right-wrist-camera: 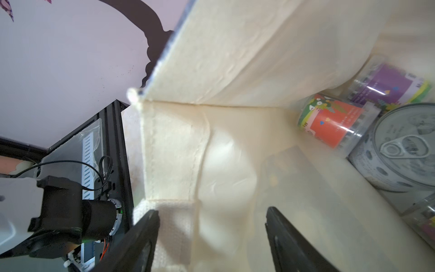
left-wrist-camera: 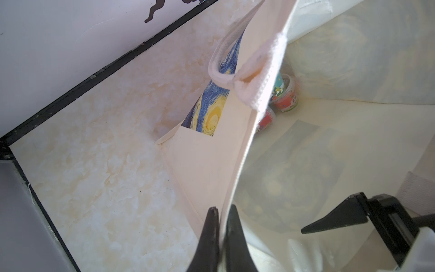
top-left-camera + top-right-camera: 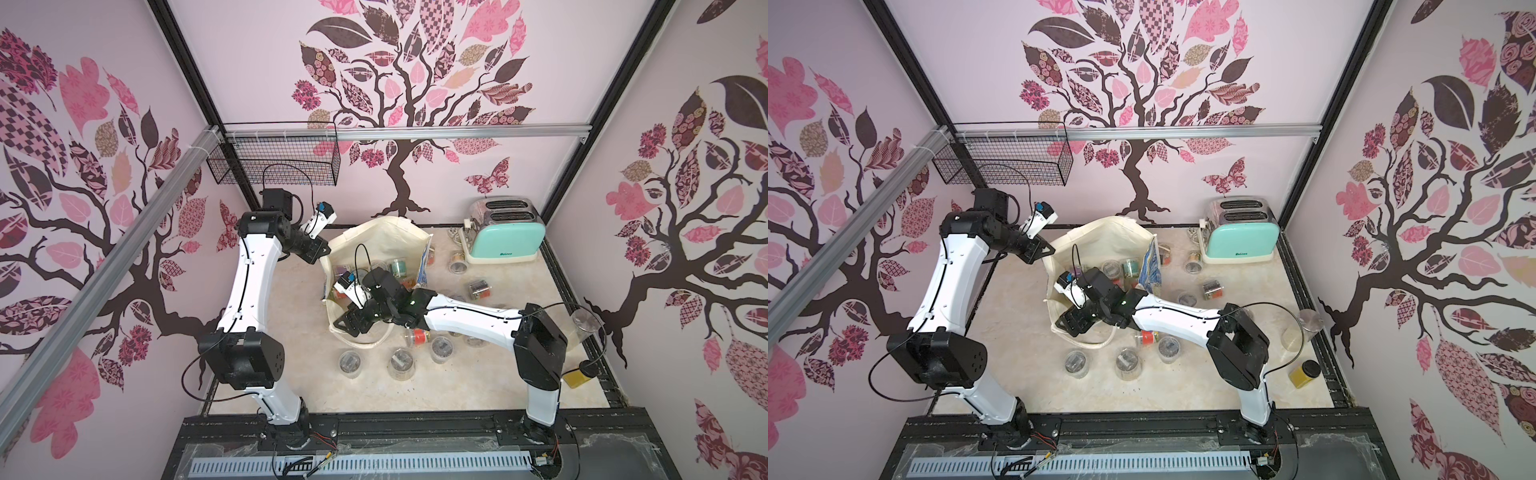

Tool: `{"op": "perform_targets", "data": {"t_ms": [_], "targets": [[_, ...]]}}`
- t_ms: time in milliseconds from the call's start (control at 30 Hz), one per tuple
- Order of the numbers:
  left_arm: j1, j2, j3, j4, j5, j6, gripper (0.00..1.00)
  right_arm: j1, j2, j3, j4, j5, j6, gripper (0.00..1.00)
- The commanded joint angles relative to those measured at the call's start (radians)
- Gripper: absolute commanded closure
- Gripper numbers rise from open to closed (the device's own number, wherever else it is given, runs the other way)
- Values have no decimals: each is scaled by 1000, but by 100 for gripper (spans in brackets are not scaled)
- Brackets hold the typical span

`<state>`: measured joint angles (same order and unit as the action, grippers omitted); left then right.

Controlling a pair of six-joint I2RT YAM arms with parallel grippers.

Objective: Take out the seed jars from the canvas bag
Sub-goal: Adjust the canvas bag at the center of the board.

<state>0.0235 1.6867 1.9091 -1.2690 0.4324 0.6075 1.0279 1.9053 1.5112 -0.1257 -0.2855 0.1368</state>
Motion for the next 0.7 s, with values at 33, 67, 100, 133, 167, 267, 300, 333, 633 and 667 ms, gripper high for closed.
{"op": "perform_targets", "data": {"t_ms": [33,67,100,133,167,267,300,333,633,667], "targets": [[-3,-33,23,34,29,-2,100,23,-64,-25,-80,24,-38,24],[-3,-42,24,29,36,0,100,23,-81,-29,-81,55,-40,24],[-3,-53,17,30,42,7,100,23,-97,-27,-86,95,-42,24],[-2,-70,-4,34,50,15,100,21,-109,-19,-96,134,-48,23],[-3,-86,-25,41,53,22,100,21,-120,-8,-104,168,-55,23],[-2,-141,-101,82,56,19,100,16,-148,12,-110,239,-106,20],[-2,-155,-120,97,55,13,100,12,-156,13,-111,258,-132,19],[-3,-170,-141,109,61,7,100,6,-162,12,-109,289,-152,18],[-4,-213,-205,99,123,-17,100,-98,-136,49,-143,412,-153,9],[-4,-215,-209,97,128,-15,100,-97,-120,63,-157,443,-141,9]]}}
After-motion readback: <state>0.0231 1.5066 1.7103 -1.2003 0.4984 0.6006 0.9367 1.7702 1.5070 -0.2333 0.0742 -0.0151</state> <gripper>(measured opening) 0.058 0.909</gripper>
